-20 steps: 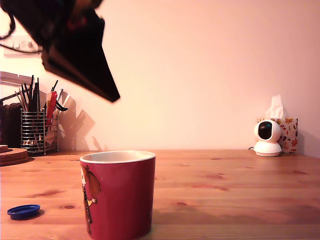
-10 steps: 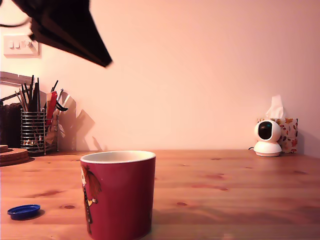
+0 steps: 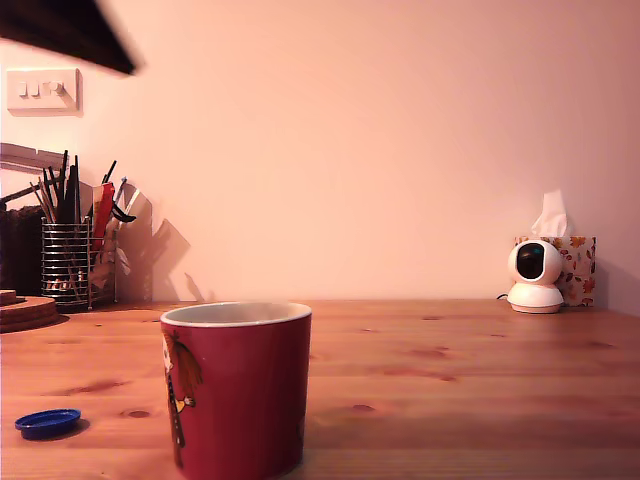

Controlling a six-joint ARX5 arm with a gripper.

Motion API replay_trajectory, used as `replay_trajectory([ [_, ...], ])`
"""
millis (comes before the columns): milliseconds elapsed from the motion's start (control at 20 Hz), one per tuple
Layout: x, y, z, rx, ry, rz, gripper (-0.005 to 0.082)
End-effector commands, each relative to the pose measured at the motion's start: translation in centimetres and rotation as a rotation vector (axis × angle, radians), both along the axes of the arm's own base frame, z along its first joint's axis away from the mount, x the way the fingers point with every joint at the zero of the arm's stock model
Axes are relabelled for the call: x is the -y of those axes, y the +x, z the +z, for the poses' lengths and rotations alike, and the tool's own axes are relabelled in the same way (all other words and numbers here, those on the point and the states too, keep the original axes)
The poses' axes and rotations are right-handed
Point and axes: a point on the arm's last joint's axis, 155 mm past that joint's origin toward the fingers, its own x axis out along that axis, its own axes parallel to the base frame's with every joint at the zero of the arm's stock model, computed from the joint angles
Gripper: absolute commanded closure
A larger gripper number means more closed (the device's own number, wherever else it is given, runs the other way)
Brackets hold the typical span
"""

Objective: Pick up the coffee capsules on the table and drop them inside the coffee cup

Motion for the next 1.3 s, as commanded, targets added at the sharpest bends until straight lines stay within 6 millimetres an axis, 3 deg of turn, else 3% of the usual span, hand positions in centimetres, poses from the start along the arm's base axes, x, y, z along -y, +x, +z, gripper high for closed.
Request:
replay_trajectory([
  [0, -1.6, 0.3, -0.2, 0.017, -0.01, 0.054, 0.0793],
  [400, -7.5, 0.2, 3.2, 0.15, -0.046, 0.256, 0.0793],
  [850, -11.5, -3.0, 0.1, 0.24, -0.102, 0.429, 0.0793],
  [1100, -12.6, -4.4, 1.9, 0.342, -0.127, 0.492, 0.0793],
  [1250, -12.8, -4.5, 1.9, 0.344, -0.125, 0.501, 0.0793],
])
